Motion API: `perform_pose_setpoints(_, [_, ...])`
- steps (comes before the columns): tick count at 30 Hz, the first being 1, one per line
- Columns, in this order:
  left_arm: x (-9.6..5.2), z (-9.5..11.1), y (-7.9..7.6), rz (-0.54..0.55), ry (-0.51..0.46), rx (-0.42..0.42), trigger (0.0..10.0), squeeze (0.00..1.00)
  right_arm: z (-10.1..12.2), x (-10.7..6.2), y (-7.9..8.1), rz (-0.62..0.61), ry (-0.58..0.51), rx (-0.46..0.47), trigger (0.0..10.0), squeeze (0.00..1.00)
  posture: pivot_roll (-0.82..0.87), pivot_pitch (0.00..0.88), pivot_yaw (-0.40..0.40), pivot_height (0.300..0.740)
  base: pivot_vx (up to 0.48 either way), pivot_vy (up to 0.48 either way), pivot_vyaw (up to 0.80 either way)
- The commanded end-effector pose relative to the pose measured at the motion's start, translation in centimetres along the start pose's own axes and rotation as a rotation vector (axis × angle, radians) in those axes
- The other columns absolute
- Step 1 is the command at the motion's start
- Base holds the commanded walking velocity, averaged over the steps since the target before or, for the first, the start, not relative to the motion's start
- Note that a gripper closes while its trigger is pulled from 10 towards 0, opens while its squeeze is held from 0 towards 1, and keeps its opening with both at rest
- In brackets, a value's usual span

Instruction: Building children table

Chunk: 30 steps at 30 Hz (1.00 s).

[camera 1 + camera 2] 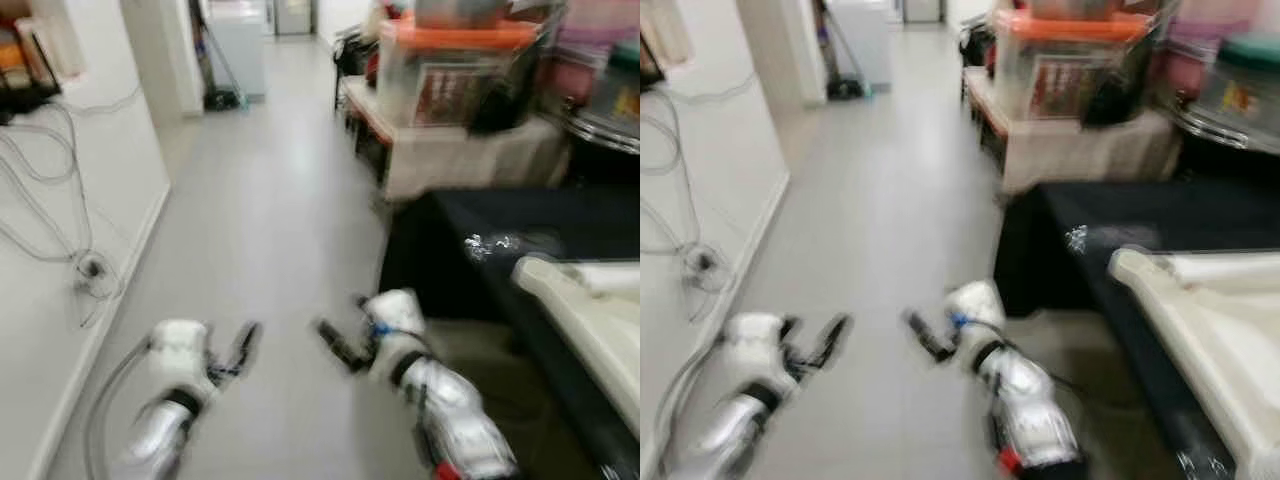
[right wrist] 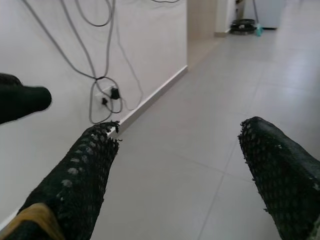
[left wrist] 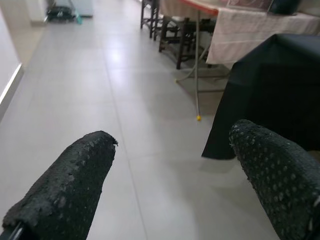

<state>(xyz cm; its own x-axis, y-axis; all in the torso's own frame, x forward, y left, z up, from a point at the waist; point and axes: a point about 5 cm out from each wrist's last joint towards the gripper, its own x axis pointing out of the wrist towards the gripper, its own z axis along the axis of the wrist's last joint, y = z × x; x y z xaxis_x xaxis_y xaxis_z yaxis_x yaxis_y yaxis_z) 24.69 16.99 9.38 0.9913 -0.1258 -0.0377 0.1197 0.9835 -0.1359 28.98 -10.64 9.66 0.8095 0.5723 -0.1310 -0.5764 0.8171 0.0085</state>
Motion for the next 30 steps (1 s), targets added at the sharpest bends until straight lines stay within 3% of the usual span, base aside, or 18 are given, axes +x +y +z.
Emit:
perform_pose_setpoints(1, [0.1, -0.1, -0.4, -0.016, 0.0, -0.005, 10.0, 0.0, -0.1, -0.3, -0.7, -0.024, 0.004, -0.002, 10.0, 0.0, -0.02, 0.0, -0.003, 0.74, 0.42, 0.0, 0.0])
perform_pose_setpoints(6, [0.2, -0.1, -0.4, -0.018, 0.0, -0.005, 10.0, 0.0, -0.1, -0.3, -0.7, -0.023, 0.004, -0.002, 10.0, 0.0, -0.02, 0.0, 0.002, 0.74, 0.42, 0.0, 0.0])
perform_pose_setpoints(16, [0.6, 0.2, -0.1, -0.019, -0.006, 0.005, 10.0, 0.0, 0.3, 0.0, -0.3, 0.018, -0.015, -0.002, 10.0, 0.0, 0.02, 0.0, 0.007, 0.74, 0.417, 0.0, -0.8])
perform_pose_setpoints(22, [0.7, 0.9, 0.6, 0.027, -0.034, 0.014, 10.0, 0.0, 1.3, 0.0, 0.5, 0.105, -0.076, 0.005, 10.0, 0.0, 0.03, 0.0, 0.005, 0.74, 0.351, 0.0, -0.8])
perform_pose_setpoints(26, [1.1, 2.1, 0.8, 0.039, -0.072, 0.01, 10.0, 0.0, 4.3, -0.1, 1.9, 0.249, -0.183, 0.025, 10.0, 0.0, 0.03, 0.0, 0.014, 0.74, 0.269, 0.0, -0.8])
perform_pose_setpoints(28, [1.1, 2.1, 0.8, 0.039, -0.072, 0.01, 10.0, 0.0, 4.3, -0.1, 1.9, 0.249, -0.183, 0.025, 10.0, 0.0, 0.03, 0.0, 0.014, 0.74, 0.244, 0.0, -0.8])
perform_pose_setpoints(30, [1.3, 2.6, 1.0, 0.046, -0.085, 0.008, 10.0, 0.0, 5.8, -0.3, 2.3, 0.295, -0.224, 0.02, 10.0, 0.0, 0.02, 0.0, 0.024, 0.74, 0.0, 0.0, -0.8])
